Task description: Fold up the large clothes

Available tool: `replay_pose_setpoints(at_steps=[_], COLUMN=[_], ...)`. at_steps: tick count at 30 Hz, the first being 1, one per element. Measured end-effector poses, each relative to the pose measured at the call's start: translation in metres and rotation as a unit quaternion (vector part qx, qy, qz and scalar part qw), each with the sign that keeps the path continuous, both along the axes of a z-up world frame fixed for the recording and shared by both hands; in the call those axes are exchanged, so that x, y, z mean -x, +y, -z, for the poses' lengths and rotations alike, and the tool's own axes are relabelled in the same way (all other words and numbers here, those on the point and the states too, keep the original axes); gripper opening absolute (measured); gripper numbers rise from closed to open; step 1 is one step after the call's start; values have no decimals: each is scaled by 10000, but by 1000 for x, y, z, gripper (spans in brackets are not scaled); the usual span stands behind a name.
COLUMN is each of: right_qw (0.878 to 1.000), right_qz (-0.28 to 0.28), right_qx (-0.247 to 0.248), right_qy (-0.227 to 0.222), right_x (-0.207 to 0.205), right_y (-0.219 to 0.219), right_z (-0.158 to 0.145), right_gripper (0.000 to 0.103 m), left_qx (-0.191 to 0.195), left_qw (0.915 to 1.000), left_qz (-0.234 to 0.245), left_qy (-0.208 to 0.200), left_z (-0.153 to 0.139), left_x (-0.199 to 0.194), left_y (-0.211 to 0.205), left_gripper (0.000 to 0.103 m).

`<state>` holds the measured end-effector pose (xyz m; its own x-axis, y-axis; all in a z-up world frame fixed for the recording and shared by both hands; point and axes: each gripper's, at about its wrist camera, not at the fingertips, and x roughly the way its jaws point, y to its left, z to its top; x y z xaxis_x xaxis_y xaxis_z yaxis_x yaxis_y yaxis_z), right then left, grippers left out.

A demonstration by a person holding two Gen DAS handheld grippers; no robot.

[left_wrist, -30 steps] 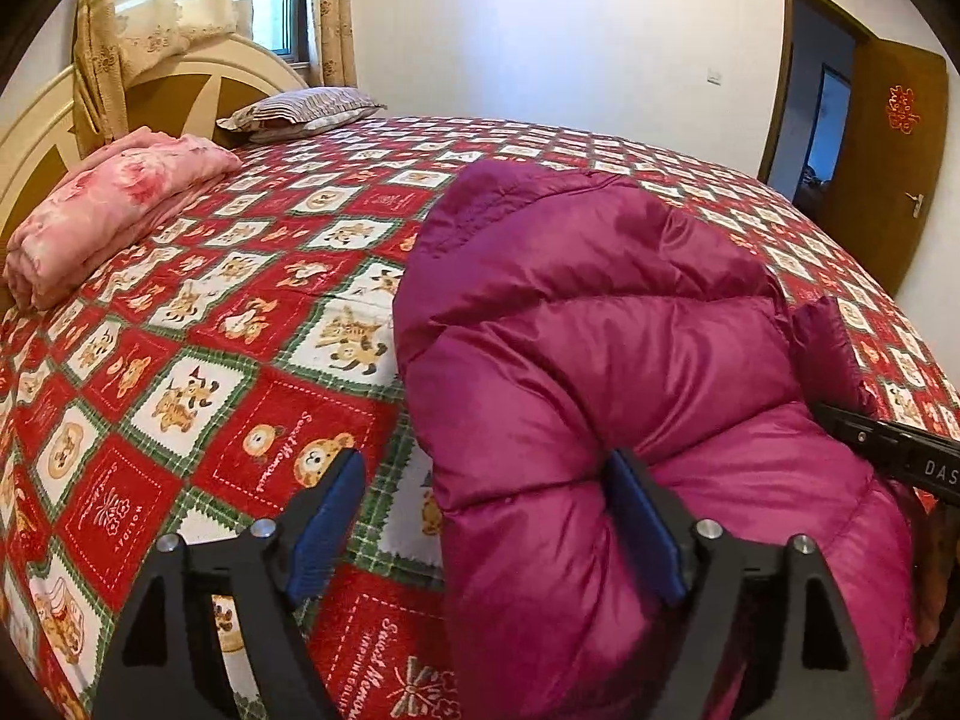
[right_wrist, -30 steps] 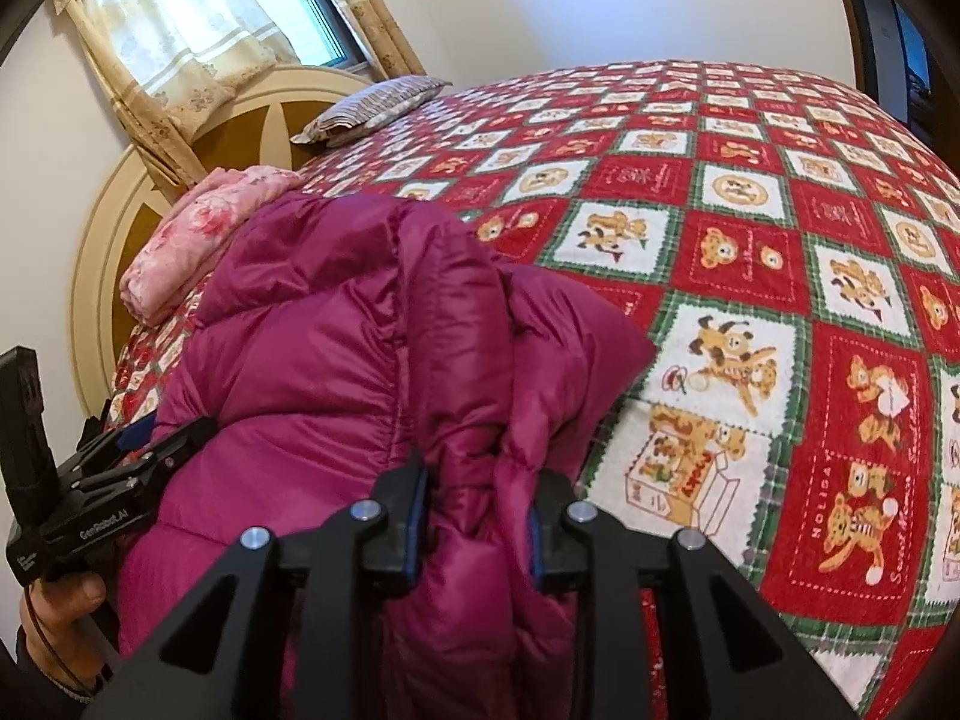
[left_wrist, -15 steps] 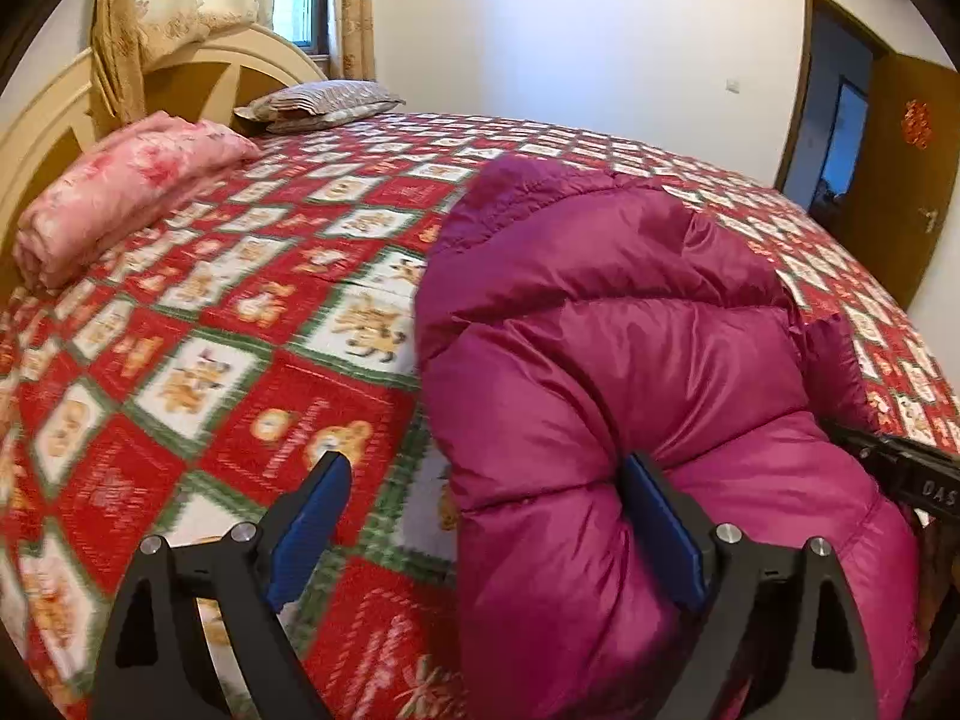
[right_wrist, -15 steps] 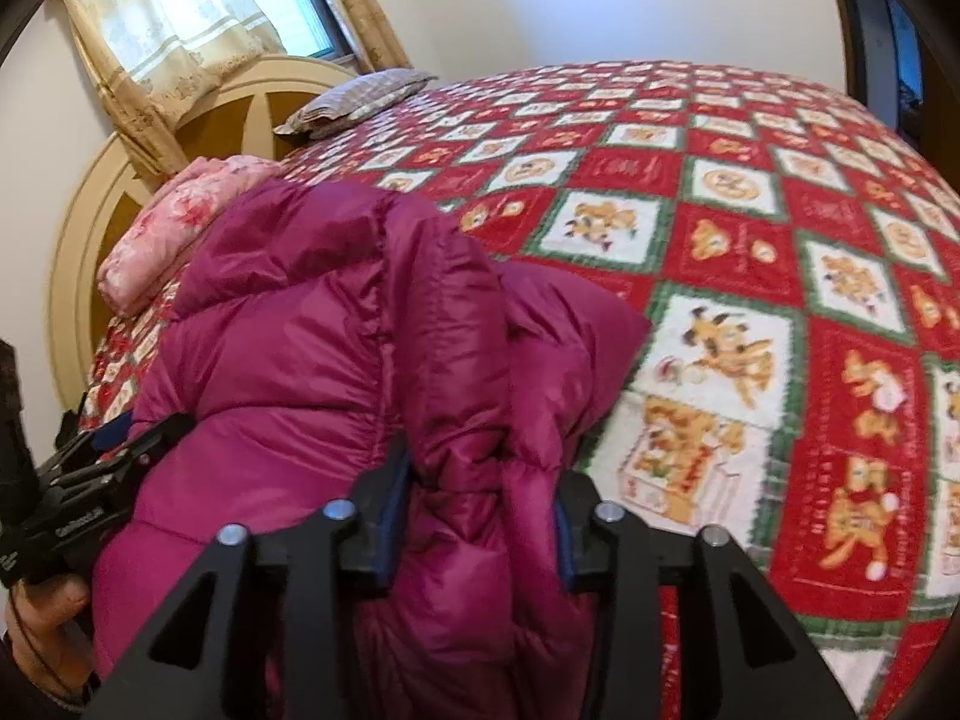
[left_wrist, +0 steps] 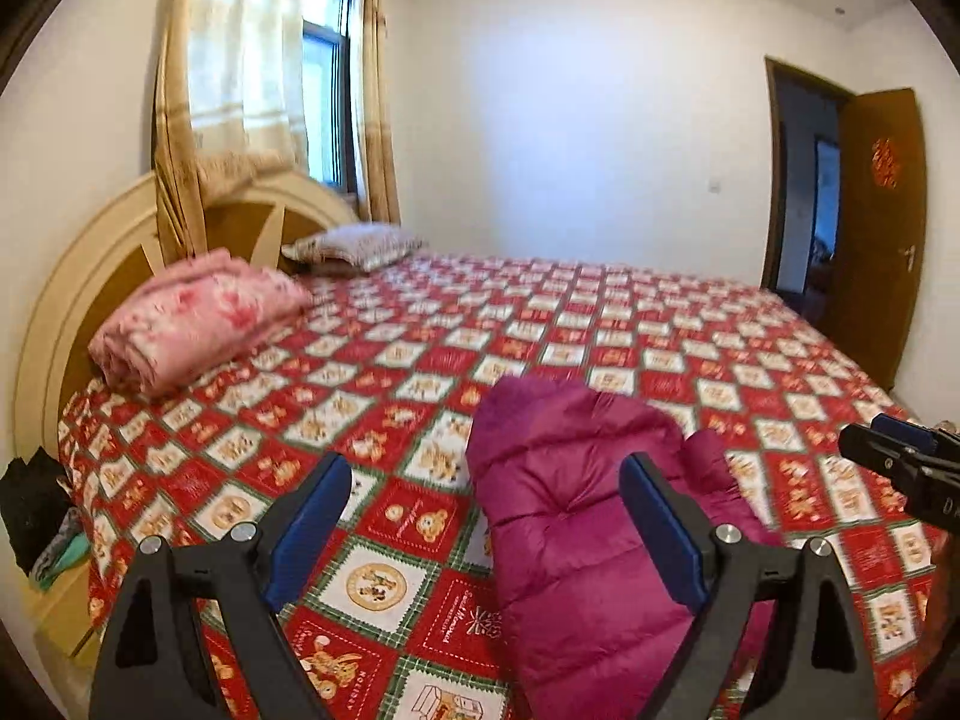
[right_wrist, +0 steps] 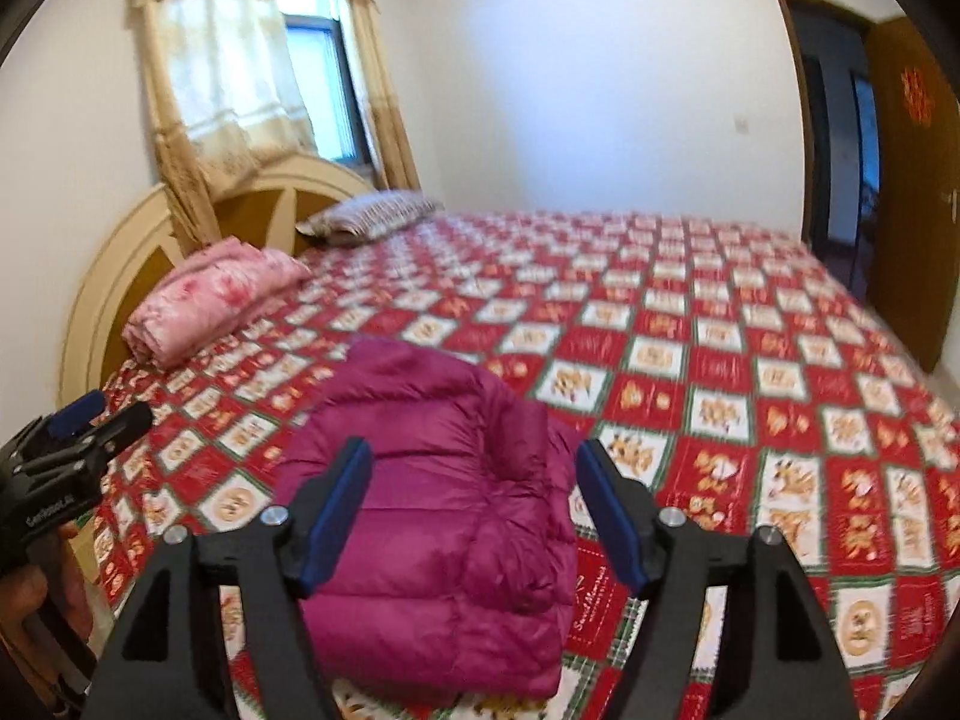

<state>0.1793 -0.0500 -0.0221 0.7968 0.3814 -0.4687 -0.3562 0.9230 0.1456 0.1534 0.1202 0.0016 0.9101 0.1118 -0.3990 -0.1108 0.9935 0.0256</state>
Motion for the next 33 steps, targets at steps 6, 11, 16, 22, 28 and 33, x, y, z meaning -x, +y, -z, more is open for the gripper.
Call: replay_pose_setpoints(at_steps=[6,11,16,22,28,33], right_qw=[9996,9996,9997,9997,9997,9997], right_qz=[56,96,37,34,31,23], right_qx=[1,-15,15,2,14,17], right_qy=[-270,-265,-250,-238,-240,-233], right_x=[21,22,26,27,27,27], right_y=[3,1,1,0,-1,-1], right_z=[-21,-22,-19,-17,-16,-16], right_gripper=[75,75,75,75,75,75], left_qx=[141,183,204,157,165,177], left_qw=[9992,9992,9994,9994,9995,9995], left_qz=[122,70,47,66,55,55], left_qy=[-350,-354,-293,-288,-256,-265], left_z=[-28,-29,-23,-21,-18,-18], left_x=[23,23,20,22,20,19], left_y=[1,4,4,1,2,4], left_gripper=[91,91,91,91,91,91])
